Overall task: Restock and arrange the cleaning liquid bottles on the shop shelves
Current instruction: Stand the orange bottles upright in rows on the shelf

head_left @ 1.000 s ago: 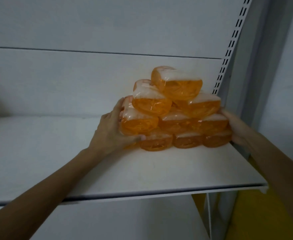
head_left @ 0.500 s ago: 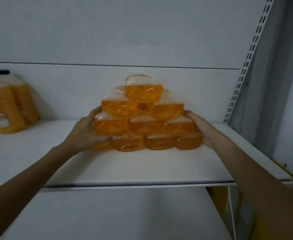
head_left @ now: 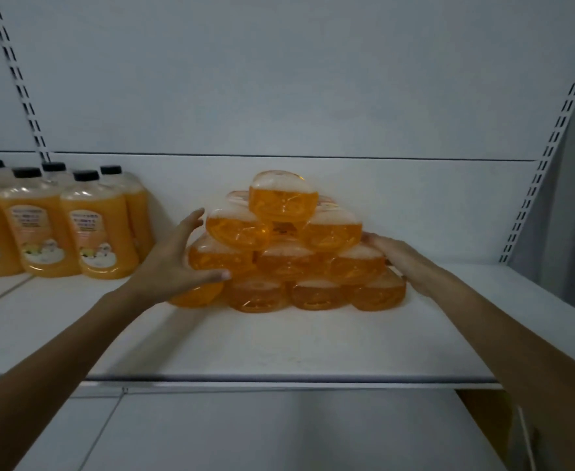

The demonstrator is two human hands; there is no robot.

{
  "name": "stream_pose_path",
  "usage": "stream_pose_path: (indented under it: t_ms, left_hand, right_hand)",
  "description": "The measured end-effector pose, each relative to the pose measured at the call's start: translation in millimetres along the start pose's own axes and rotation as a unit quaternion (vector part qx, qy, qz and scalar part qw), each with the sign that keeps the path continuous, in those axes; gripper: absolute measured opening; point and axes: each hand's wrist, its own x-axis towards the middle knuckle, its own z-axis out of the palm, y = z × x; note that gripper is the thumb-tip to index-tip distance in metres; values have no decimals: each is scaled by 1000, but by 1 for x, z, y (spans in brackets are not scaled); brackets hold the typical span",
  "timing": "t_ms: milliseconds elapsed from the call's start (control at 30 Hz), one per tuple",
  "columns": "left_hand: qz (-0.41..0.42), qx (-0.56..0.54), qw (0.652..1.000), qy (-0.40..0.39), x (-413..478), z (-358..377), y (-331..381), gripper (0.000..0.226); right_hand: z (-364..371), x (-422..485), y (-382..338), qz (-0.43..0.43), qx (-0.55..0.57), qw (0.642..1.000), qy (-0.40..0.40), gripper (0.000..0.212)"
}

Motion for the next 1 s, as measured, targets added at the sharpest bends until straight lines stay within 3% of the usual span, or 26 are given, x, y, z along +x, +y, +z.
stream_pose_path:
  t_ms: [67, 133, 267, 400, 533, 633, 733, 800, 833, 900, 1000]
  left_hand:
    - [9, 16, 999, 31, 3, -5, 20, 137]
    - [31, 31, 998, 45, 9, -10, 39, 128]
    - [11, 53, 998, 33, 38, -10, 65, 80]
    - [-13, 84, 996, -4, 62, 1, 74, 91]
    - [-29, 140, 989, -29, 72, 4, 71, 88]
    - [17, 180, 983, -4, 75, 5, 72, 88]
    - [58, 243, 968, -7, 64, 10, 83, 99]
    - [92, 199, 975, 32, 57, 12, 104, 100]
    - [102, 143, 983, 56, 56, 13, 118, 89]
    - [117, -20, 990, 78, 60, 18, 151, 61]
    - [105, -214, 969, 68, 65, 43, 195, 52]
  right_hand:
    - [-6, 1, -9, -24, -47, 998, 45, 42]
    - [-9, 10, -20, -37, -72, 992, 102, 54]
    - [-1, 30, -65, -103, -99, 976, 162, 61]
    - [29, 45, -105, -114, -188, 974, 51, 69]
    - [44, 52, -115, -85, -182, 979, -27, 64]
    - [46, 52, -114, -124, -165, 979, 7, 53]
    - [40, 53, -112, -221, -59, 967, 111, 41]
    - [31, 49, -117, -250, 68, 954, 150, 47]
    - [24, 47, -120, -254, 124, 947, 153, 50]
    - [7, 39, -125, -271, 218, 930, 121, 51]
    - [-35, 24, -122, -305, 269, 910, 78, 56]
